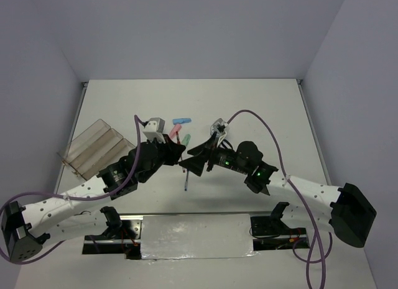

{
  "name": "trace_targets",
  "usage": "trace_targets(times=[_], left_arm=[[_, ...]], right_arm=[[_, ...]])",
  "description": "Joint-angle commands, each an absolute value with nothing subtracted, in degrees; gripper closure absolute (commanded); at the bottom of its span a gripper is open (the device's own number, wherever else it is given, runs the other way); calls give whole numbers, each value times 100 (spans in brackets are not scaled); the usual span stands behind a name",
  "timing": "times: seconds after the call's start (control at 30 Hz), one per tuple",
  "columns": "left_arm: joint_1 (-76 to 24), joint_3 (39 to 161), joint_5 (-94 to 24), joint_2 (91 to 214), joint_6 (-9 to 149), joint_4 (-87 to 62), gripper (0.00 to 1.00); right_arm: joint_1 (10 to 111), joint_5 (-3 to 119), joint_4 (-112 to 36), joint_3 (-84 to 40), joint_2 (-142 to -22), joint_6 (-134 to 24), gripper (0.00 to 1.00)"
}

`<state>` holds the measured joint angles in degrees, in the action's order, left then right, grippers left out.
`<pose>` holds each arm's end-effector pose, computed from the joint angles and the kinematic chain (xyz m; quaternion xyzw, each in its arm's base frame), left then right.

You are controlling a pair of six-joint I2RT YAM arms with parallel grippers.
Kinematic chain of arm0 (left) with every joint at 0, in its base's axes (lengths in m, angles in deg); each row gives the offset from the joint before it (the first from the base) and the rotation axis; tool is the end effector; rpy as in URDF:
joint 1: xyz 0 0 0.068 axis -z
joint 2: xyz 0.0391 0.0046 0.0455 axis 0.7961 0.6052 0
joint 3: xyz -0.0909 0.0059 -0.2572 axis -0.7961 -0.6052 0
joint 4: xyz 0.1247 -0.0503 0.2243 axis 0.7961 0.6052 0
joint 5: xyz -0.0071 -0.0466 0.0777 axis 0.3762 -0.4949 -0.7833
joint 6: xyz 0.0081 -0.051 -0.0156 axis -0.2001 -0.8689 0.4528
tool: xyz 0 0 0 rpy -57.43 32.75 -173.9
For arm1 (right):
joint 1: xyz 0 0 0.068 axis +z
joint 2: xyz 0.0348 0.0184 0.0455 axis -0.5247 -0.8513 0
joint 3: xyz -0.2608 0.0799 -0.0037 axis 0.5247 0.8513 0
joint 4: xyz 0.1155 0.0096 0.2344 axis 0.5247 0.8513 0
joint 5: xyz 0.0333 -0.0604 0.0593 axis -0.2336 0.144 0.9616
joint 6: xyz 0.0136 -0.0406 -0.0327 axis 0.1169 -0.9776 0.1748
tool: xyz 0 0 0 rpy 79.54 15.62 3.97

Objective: Sort the stationery into containers
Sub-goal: Place the pen in the storage box.

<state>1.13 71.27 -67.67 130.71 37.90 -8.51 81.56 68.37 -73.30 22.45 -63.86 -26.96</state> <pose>0.1415 -0.1688 0.3180 -0.0614 0.7712 -0.3496 0.5284 0.1514 0.1967 0.2764 -0.2017 0.6596 0.5616 0.4570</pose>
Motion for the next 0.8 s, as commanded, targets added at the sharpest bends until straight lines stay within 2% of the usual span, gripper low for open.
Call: trace_targets(times=[0.0,0.17,0.3,0.4,0.5,0.6,0.77], left_arm=[[112,7100,-6987,12896,4154,-1073,100],[95,7293,-7663,12633,4585,-222,100],[-72,7697,-9250,12843,4768,806,100],[-476,7970,-9361,13106,5716,1440,100],[-775,7936,-9465,13125,6987,1441,100],[-1275,7444,-9713,12975,7974,774,100],[-2971,6785,-8861,12800,9107,-67,100]], right_arm=[[8183,6916,-7605,2351,-5995,-2885,3],[8148,6653,-7148,2588,-5451,-3122,0],[8069,6074,-6500,2746,-4923,-3412,0],[7955,5572,-5997,2817,-4475,-3579,0],[7876,5404,-5699,2860,-4079,-3702,0],[7849,5334,-5557,2904,-3780,-3799,0],[7832,5438,-5356,2939,-3613,-3913,0]])
